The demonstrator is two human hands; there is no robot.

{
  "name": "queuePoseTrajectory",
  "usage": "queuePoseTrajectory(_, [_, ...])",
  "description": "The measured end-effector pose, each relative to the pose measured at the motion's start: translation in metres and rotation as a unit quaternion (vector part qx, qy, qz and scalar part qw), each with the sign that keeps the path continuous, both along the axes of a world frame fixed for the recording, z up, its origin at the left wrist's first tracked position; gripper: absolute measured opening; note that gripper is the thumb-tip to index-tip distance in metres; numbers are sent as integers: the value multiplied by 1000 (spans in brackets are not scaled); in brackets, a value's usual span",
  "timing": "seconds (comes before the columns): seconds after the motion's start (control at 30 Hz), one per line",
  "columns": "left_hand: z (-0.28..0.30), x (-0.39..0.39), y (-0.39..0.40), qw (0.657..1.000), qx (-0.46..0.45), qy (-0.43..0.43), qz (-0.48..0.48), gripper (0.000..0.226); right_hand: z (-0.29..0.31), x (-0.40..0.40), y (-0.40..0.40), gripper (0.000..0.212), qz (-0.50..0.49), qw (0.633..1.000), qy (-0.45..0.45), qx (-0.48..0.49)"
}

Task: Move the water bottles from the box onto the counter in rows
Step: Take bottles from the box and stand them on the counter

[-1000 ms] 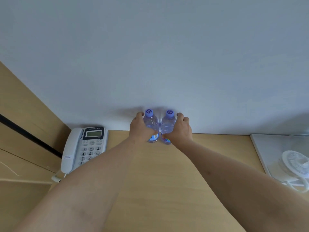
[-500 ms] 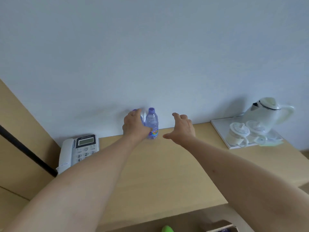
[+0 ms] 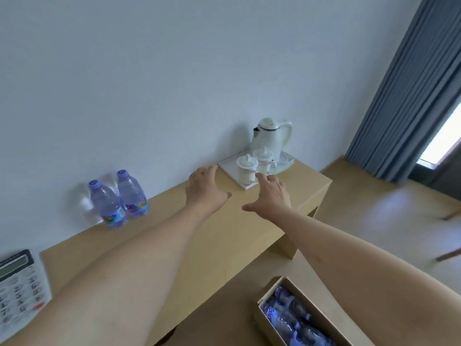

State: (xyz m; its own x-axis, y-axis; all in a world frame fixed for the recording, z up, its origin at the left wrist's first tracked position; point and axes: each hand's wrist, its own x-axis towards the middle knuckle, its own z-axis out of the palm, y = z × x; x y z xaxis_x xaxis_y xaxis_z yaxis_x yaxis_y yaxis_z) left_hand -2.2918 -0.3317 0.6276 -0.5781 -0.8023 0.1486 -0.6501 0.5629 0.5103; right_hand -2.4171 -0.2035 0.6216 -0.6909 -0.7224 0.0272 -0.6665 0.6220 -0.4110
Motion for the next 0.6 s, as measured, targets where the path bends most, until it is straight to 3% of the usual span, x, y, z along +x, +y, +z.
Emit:
queuePoseTrajectory(0.3, [-40, -156, 106, 982, 31, -83, -166, 82, -48, -122, 140, 102, -153, 985, -71, 31])
queuePoseTrajectory(0.4, [-69, -201, 142, 972, 49, -113, -199, 78, -80, -158, 186, 94, -202, 973, -107, 45])
queuePoseTrajectory(0.6, [-144, -254, 198, 947, 84, -175, -258, 82, -161, -197, 256, 99, -270, 941, -187, 87])
